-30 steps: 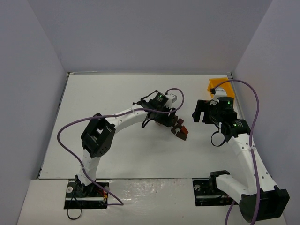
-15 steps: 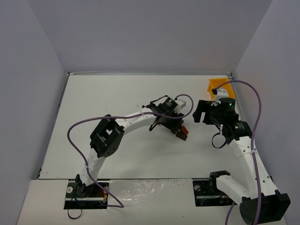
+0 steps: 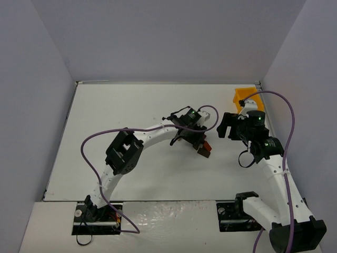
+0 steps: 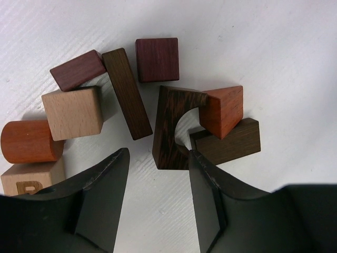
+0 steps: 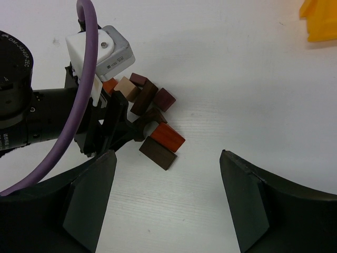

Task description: Build the wood block tower

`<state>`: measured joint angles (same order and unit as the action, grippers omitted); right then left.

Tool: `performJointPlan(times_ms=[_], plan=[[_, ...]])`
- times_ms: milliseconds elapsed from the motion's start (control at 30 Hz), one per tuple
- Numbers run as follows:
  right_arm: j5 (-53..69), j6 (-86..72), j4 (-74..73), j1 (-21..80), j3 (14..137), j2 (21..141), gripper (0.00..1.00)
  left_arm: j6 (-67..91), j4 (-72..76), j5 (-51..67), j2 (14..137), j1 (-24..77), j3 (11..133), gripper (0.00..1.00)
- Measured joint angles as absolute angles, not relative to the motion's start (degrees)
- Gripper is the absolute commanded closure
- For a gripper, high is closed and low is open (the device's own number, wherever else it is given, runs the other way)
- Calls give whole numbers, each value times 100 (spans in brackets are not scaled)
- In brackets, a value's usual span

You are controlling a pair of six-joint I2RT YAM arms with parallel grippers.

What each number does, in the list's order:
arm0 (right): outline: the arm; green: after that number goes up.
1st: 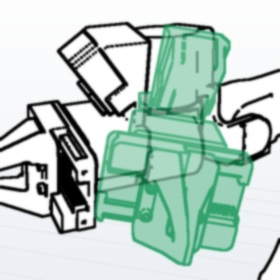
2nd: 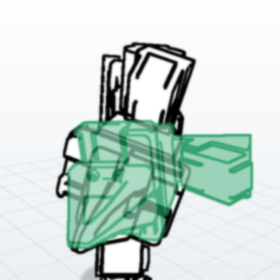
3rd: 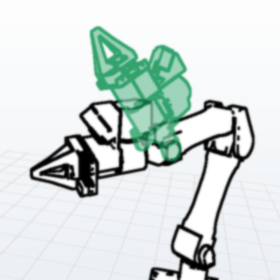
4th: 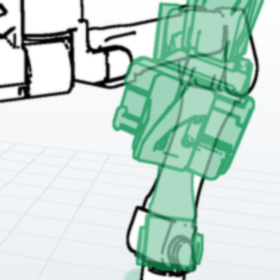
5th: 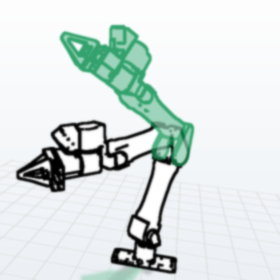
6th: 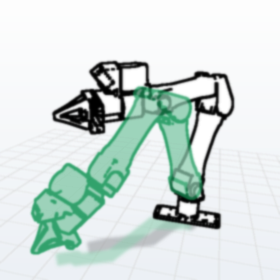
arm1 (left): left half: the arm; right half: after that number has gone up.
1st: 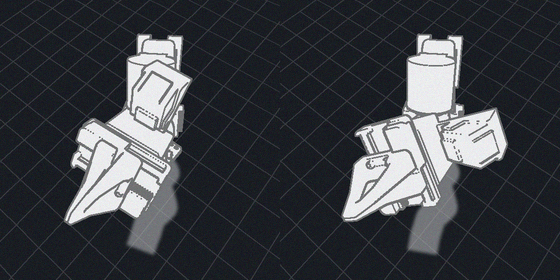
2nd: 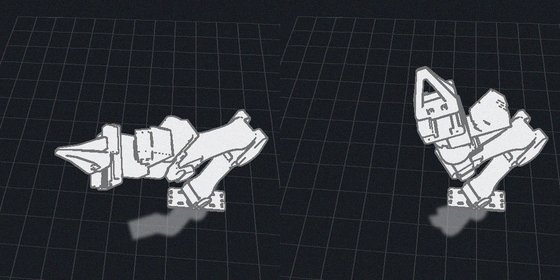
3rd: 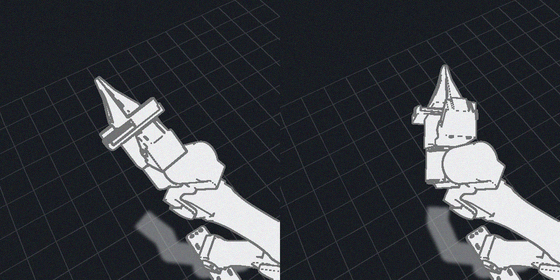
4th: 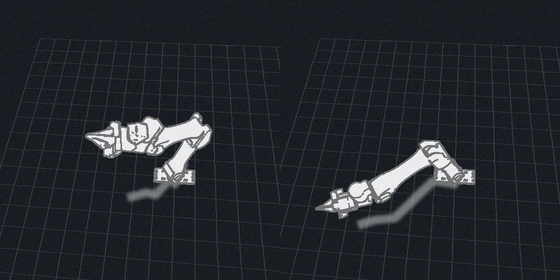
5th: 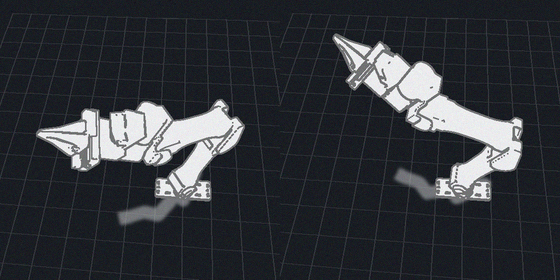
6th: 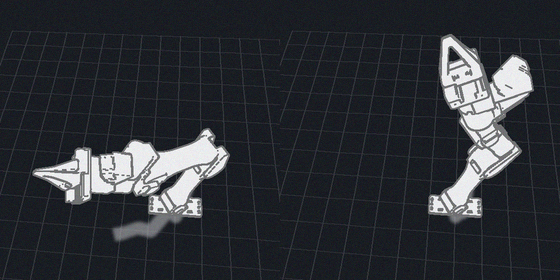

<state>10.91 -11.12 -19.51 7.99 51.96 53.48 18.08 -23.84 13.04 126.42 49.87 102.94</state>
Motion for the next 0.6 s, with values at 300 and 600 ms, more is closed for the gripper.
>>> performJointPlan(times_ms=[300, 600], plan=[[1090, -1111, -1951, 797, 5196, 5321, 24, 1807, -2425, 1306, 12735, 4987, 10459, 58], [1079, -1111, -1951, 799, 5195, 5321, 24, 1870, -2434, 1306, 12977, 4987, 10534, 72]])
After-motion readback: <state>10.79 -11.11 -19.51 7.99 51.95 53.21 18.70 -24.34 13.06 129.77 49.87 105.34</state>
